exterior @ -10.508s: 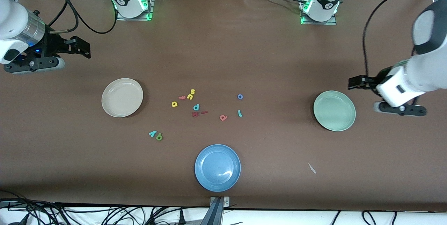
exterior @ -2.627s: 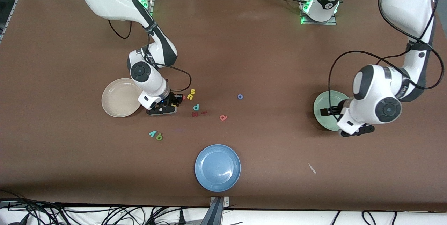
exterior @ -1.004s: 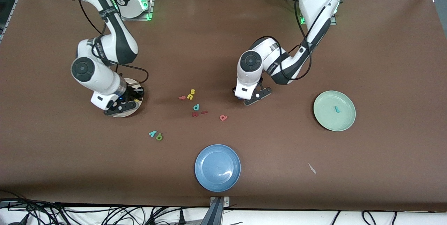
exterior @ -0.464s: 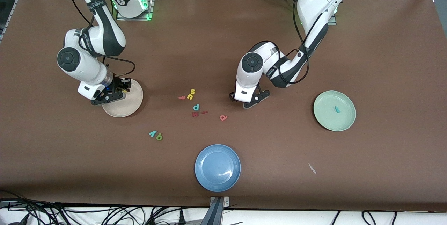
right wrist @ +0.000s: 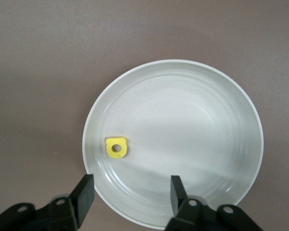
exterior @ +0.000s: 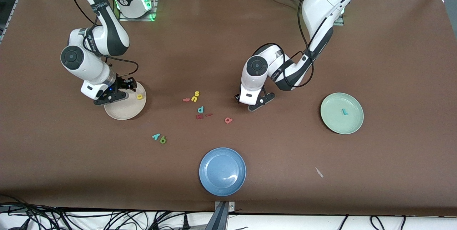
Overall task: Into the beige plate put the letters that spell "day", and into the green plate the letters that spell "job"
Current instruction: 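Drop the yellow letter in the cream plate while the left gripper grasps blue o, then carry the blue o to the green plate while the right gripper reaches cyan y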
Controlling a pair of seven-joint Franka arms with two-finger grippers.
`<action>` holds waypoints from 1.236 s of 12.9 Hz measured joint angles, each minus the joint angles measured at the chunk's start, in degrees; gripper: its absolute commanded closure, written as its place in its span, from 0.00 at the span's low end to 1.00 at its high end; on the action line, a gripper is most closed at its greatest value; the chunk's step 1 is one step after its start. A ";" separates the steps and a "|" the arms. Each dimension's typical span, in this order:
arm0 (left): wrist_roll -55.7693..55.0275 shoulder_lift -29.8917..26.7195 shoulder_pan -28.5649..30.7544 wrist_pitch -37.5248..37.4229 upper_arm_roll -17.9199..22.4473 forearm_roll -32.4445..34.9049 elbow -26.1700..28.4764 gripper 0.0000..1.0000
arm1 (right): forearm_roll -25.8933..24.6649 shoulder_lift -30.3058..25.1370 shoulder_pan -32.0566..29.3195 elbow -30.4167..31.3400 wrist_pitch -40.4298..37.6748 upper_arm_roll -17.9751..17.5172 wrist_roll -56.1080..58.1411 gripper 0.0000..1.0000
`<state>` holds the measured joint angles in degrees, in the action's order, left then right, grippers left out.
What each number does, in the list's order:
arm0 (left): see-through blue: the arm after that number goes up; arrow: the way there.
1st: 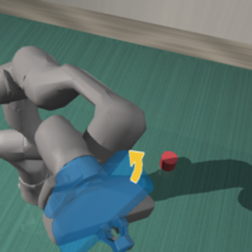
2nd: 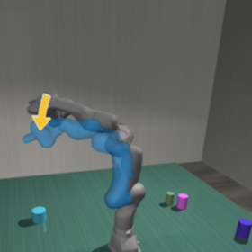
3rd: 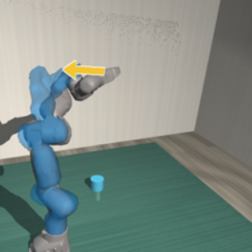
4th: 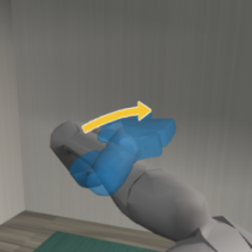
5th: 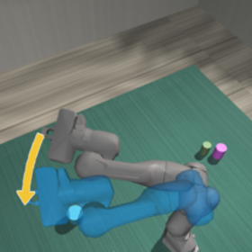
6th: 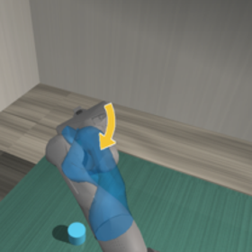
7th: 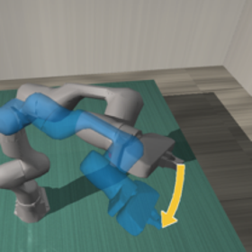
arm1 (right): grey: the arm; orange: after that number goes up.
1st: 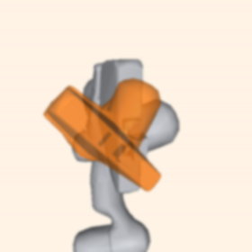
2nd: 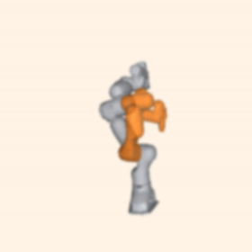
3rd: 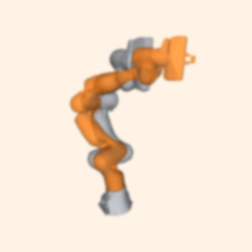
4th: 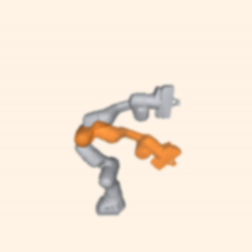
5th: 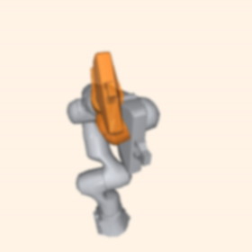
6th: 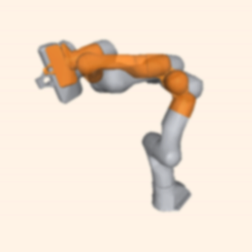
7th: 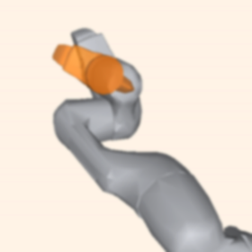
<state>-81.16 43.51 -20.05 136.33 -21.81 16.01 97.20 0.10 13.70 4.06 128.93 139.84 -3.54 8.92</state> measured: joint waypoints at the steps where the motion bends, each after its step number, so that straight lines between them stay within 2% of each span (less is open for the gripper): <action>1: -0.13 0.04 -0.03 0.01 0.00 0.00 -0.06 0.36 | 0.00 0.00 -0.01 0.00 0.11 0.00 0.00 0.25; 4: -0.72 0.78 -0.04 0.07 0.00 0.00 -1.05 0.44 | 0.01 0.04 0.00 -0.42 0.87 -0.32 -0.08 0.25; 6: -0.76 1.53 -0.07 0.10 0.00 0.00 -1.66 0.51 | 0.06 1.14 0.58 -3.08 1.12 -0.86 -0.45 0.25; 9: -0.82 1.57 -0.10 0.11 -0.02 0.00 -1.88 0.65 | 0.08 7.01 4.07 -11.05 1.19 -1.26 -4.39 0.25; 12: -0.83 1.50 -0.11 0.08 -0.04 0.00 -2.00 0.89 | 0.08 13.69 6.28 -17.31 2.16 -1.28 -6.30 0.25; 16: -0.83 1.53 -0.09 0.03 0.00 0.00 -2.31 0.99 | 0.08 19.92 7.03 -22.55 5.89 -1.27 -6.31 0.25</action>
<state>-81.99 45.04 -20.14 136.36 -21.81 16.01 94.89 0.18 33.62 11.08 106.37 145.73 -4.81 2.61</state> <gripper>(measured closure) 0.749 0.251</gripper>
